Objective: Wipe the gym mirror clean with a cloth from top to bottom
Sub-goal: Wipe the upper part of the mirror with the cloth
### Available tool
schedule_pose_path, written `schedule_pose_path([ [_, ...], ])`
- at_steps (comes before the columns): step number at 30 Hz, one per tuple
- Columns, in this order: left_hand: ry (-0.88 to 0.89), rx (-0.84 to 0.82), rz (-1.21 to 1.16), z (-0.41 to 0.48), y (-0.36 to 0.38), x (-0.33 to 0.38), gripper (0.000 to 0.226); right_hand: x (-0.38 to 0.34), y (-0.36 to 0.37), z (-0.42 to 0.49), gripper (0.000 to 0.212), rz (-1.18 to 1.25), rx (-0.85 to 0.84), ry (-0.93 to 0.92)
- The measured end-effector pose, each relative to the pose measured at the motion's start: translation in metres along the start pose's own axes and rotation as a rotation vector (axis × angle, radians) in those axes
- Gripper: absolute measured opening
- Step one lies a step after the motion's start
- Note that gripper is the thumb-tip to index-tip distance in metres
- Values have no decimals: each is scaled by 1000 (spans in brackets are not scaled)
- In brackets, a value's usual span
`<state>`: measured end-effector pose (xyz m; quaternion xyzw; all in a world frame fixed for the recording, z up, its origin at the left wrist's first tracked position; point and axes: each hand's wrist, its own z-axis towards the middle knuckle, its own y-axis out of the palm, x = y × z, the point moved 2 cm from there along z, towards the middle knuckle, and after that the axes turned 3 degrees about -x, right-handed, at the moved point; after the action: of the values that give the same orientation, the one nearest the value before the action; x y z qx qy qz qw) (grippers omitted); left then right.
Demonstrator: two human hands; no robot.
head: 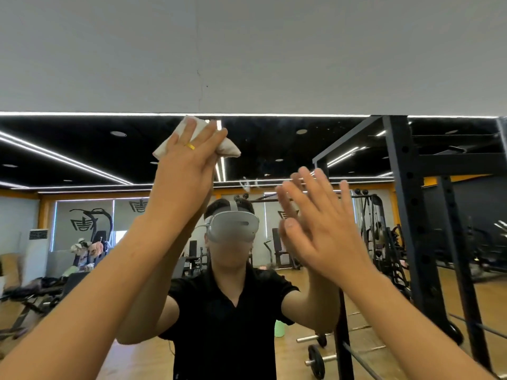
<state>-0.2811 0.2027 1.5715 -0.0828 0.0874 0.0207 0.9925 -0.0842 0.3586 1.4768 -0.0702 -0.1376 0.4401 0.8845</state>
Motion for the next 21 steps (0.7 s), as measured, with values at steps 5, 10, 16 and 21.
schedule_pose_path([
  [5, -119, 50, -48, -5, 9, 17, 44, 23, 7, -7, 64, -40, -6, 97],
  [10, -167, 77, -56, -23, 20, 35, 46, 22, 11, -10, 63, -25, 25, 91],
  [16, -185, 69, -57, -78, 36, 60, 47, 23, 9, -11, 62, -15, 32, 75],
  [21, -151, 104, -122, -80, 40, 60, 45, 22, 8, -11, 62, -10, 51, 69],
])
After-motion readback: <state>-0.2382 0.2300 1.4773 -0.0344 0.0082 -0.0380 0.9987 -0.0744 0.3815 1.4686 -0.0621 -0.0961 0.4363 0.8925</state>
